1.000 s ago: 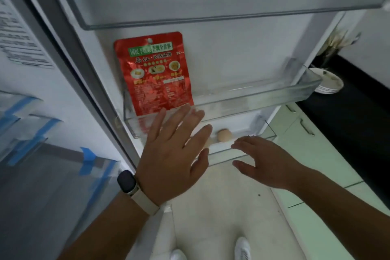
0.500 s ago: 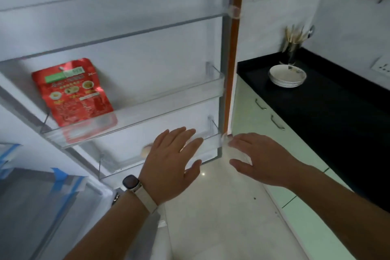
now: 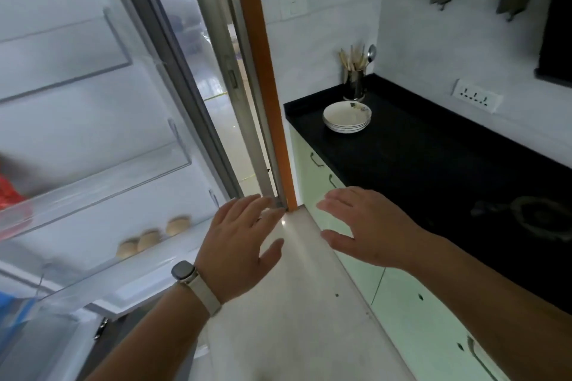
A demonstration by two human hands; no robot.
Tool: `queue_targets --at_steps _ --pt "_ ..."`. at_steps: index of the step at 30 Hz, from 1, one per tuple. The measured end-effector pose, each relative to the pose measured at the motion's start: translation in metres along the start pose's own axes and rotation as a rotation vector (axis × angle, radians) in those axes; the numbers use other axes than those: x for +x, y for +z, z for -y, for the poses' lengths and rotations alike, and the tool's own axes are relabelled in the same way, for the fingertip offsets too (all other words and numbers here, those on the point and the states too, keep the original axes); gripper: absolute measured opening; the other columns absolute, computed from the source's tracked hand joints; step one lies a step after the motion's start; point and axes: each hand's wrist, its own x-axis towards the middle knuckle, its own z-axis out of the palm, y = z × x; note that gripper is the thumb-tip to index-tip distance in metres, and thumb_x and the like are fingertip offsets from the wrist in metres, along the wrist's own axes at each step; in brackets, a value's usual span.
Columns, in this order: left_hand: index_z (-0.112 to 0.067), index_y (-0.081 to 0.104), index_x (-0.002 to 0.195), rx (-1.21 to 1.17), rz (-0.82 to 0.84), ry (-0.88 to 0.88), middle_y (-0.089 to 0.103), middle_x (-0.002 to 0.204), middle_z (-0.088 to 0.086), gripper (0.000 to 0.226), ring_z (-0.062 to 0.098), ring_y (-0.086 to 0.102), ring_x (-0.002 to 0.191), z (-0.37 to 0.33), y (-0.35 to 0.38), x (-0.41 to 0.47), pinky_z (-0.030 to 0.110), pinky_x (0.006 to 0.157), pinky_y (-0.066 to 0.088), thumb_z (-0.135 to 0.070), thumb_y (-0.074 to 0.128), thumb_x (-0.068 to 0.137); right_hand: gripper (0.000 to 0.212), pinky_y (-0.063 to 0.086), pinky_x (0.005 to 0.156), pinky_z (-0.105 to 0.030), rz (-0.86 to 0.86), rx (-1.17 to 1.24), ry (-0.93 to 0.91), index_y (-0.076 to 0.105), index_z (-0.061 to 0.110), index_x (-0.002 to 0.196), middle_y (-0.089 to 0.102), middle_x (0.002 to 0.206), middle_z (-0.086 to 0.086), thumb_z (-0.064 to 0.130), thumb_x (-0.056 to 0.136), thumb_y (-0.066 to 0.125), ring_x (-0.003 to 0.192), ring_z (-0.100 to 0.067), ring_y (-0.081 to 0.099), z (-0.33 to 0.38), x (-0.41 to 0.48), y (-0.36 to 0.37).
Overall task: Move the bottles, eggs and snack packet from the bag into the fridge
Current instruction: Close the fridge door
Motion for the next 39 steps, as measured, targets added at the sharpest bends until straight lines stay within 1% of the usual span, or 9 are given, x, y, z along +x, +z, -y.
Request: queue_targets --at_steps 4,7,10,15,23,28,31,35,39 --pt "-0.025 0.058 0.128 0.030 -0.014 -0.016 0.063 0.132 0.004 0.045 0.029 0.059 0.122 -0.007 -0.003 0.025 0.048 0.104 0.040 -0.045 0.053 0.087 0.061 0.027 0.116 -0.034 0.007 0.016 0.009 0.035 0.031 0.147 0.036 0.153 0.009 0.061 0.094 0.029 0.141 -0.012 0.031 -0.020 0.004 -0.013" --pt "-0.024 0.059 0.126 0.024 -0.099 0.019 0.065 0.130 0.006 0.045 0.030 0.061 0.120 -0.009 -0.011 0.044 0.051 0.101 0.044 -0.042 0.060 0.085 0.075 0.029 0.115 -0.035 -0.014 0.046 -0.012 0.038 0.031 0.145 0.040 0.151 0.008 0.069 0.084 0.014 0.139 -0.013 0.035 -0.028 0.020 -0.019" --pt "-0.024 0.056 0.126 0.057 -0.163 0.034 0.064 0.130 0.007 0.044 0.031 0.060 0.120 0.000 -0.016 0.067 0.053 0.102 0.044 -0.046 0.048 0.090 0.082 0.030 0.114 -0.034 -0.042 0.060 -0.043 0.039 0.031 0.145 0.040 0.151 0.009 0.071 0.080 0.008 0.139 -0.011 0.035 -0.033 0.044 -0.027" --pt "-0.019 0.060 0.126 0.182 -0.261 -0.019 0.063 0.132 0.011 0.046 0.037 0.058 0.123 0.040 -0.024 0.105 0.056 0.103 0.041 -0.044 0.042 0.091 0.068 0.032 0.107 -0.029 -0.089 0.074 -0.096 0.044 0.028 0.142 0.046 0.145 0.008 0.066 0.089 0.025 0.132 -0.011 0.042 -0.039 0.095 -0.041" --pt "-0.013 0.067 0.121 0.379 -0.578 -0.240 0.062 0.133 0.017 0.043 0.039 0.053 0.126 0.108 -0.063 0.140 0.057 0.102 0.040 -0.030 0.067 0.083 0.068 0.032 0.113 -0.030 -0.196 0.157 -0.261 0.039 0.030 0.146 0.039 0.150 0.012 0.067 0.089 0.032 0.137 -0.004 0.033 -0.028 0.203 -0.064" --pt "-0.012 0.064 0.124 0.459 -0.649 -0.288 0.059 0.136 0.018 0.044 0.037 0.047 0.129 0.125 -0.075 0.147 0.059 0.102 0.040 -0.030 0.068 0.084 0.056 0.012 0.097 -0.001 -0.292 0.261 -0.384 0.038 0.033 0.145 0.035 0.148 0.021 0.057 0.095 0.047 0.121 0.021 0.018 -0.008 0.262 -0.071" --pt "-0.014 0.058 0.128 0.465 -0.653 -0.332 0.056 0.140 0.018 0.048 0.035 0.043 0.134 0.122 -0.076 0.154 0.058 0.106 0.037 -0.033 0.067 0.085 0.056 0.011 0.088 0.007 -0.326 0.381 -0.451 0.037 0.033 0.145 0.031 0.137 0.030 0.054 0.095 0.049 0.115 0.035 0.013 0.001 0.293 -0.080" --pt "-0.019 0.055 0.128 0.493 -0.656 -0.394 0.054 0.142 0.015 0.048 0.034 0.040 0.136 0.116 -0.075 0.166 0.055 0.108 0.032 -0.037 0.065 0.085 0.057 0.024 0.098 -0.002 -0.404 0.559 -0.560 0.038 0.036 0.144 0.040 0.146 0.022 0.059 0.093 0.050 0.125 0.023 0.029 0.008 0.345 -0.089" --pt "-0.021 0.050 0.132 0.563 -0.648 -0.465 0.045 0.146 0.010 0.054 0.031 0.039 0.138 0.118 -0.076 0.181 0.053 0.109 0.032 -0.039 0.064 0.083 0.055 0.038 0.098 -0.013 -0.434 0.764 -0.667 0.038 0.039 0.142 0.036 0.136 0.040 0.058 0.092 0.051 0.126 0.010 0.042 0.020 0.399 -0.101"
